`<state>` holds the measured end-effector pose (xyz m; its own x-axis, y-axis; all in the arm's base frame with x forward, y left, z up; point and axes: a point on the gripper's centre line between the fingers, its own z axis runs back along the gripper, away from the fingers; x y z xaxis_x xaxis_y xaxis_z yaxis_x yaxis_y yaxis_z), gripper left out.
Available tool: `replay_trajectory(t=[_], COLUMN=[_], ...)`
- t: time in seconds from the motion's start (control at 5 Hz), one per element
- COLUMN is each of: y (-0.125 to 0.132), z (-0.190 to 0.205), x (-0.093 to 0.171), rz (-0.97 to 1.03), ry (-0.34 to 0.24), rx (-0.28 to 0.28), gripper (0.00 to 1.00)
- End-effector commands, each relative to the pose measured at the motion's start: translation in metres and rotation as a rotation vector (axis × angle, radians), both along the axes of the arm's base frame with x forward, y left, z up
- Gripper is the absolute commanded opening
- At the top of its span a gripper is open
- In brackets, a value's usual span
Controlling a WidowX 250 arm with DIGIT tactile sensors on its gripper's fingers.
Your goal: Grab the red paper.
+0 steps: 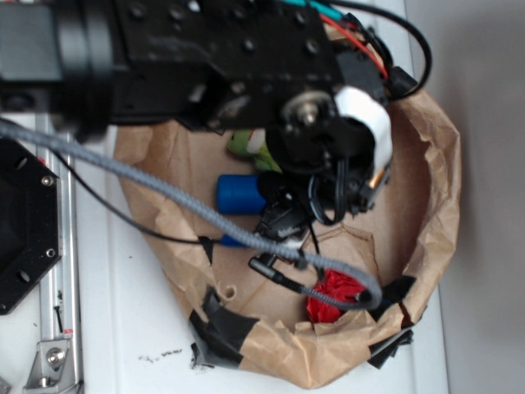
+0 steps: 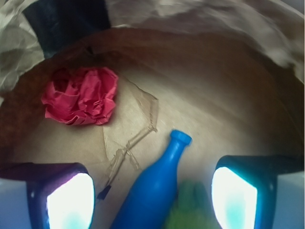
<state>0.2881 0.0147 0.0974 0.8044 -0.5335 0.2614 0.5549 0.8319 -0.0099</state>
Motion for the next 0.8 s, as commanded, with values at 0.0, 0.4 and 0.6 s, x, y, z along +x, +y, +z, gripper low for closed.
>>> replay_trajectory(t=[0.0,0.4,0.6], y=[-0.043,-0.094,-0.106], z=[-0.028,-0.022,-0.018], x=[-0.005,-0.018,-0.003], rz=[-0.206,-0.329,-0.325], ry=[-0.027,-0.101,-0.165], rx=[-0.011,-0.073,-0.071], gripper=[1.0,1.0,1.0])
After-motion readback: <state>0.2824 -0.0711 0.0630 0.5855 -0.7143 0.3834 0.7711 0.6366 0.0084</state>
